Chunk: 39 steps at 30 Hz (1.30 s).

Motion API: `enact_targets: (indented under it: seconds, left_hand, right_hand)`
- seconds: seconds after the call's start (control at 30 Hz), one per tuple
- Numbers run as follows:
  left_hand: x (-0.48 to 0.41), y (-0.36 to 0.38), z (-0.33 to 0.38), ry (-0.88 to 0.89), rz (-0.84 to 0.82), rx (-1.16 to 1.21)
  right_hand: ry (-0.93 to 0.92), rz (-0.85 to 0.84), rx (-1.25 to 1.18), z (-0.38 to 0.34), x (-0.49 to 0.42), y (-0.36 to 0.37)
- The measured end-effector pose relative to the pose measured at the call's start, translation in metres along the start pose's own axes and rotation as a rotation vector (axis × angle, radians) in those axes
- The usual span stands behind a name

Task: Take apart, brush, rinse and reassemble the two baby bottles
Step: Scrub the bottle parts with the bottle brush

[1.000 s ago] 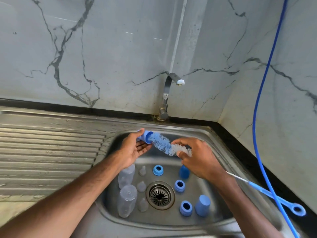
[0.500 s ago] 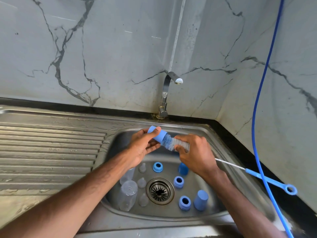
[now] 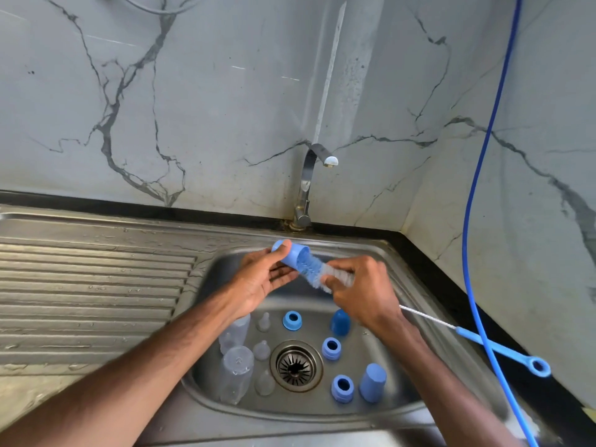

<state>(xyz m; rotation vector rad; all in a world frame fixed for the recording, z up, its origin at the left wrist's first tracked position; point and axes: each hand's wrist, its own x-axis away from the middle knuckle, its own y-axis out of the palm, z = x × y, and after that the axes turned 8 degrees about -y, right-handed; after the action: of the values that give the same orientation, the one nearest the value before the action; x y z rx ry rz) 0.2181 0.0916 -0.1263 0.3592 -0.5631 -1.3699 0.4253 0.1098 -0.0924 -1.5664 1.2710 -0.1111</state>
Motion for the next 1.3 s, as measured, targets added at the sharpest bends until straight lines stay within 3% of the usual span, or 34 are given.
enact_targets:
  seconds: [0.13,0.23,0.3,0.4,0.47,0.57,0.73,0.83,0.93,1.03,1.17,1.3]
  left_hand:
    - [-0.004,-0.014,-0.002,0.003,0.04,0.045]
    - [-0.003,-0.003,-0.007,-0.06,-0.074,-0.007]
    - [-0.002,0.002,-0.009,-0.04,-0.08,-0.046]
    - [-0.001,-0.005,-0.005,0.039,0.021,-0.027]
    - [-0.001,-0.008,-0.003,0.046,0.015,-0.006]
    - [0.001,0.0,-0.006,-0.013,-0.099,-0.047]
    - [0.004,-0.004,0.001,0.037,0.012,0.006]
    - [0.004,-0.002,0.0,0.012,-0.035,0.034]
    - [0.008,0.007,-0.007,-0.043,-0.075,-0.012]
    - [0.012,0.008,-0.004,-0.013,0.096,-0.12]
    - [0.012,0.003,-0.001,-0.017,0.306,-0.378]
    - [0.01,0.005,-0.001,0.016,0.249,-0.38]
  right_hand:
    - [-0.095,0.038,0.032,-0.008,-0.002,0.0]
    - [0.041,0.136,0.094,0.002,-0.004,-0.01]
    - [0.051,0.079,0.129,0.005,-0.002,-0.01]
    - [-0.079,-0.084,0.068,-0.004,0.0,-0.003]
    - [-0.069,-0.028,-0.009,-0.005,-0.005,-0.004]
    - [0.091,0.109,-0.004,0.007,-0.009,-0.008]
    - [-0.061,-0.104,-0.067,0.0,-0.004,-0.003]
    - [0.016,0.046,-0.093,0.004,-0.013,-0.005]
    - [0.101,0.034,-0.009,0.016,-0.007,-0.005]
    - [0.003,-0.012,0.033,0.009,0.0,-0.001]
    - [-0.183,0.077,0.094,-0.005,0.002,0.001]
    - [-0.12,0.017,0.043,0.0,0.001,-0.005]
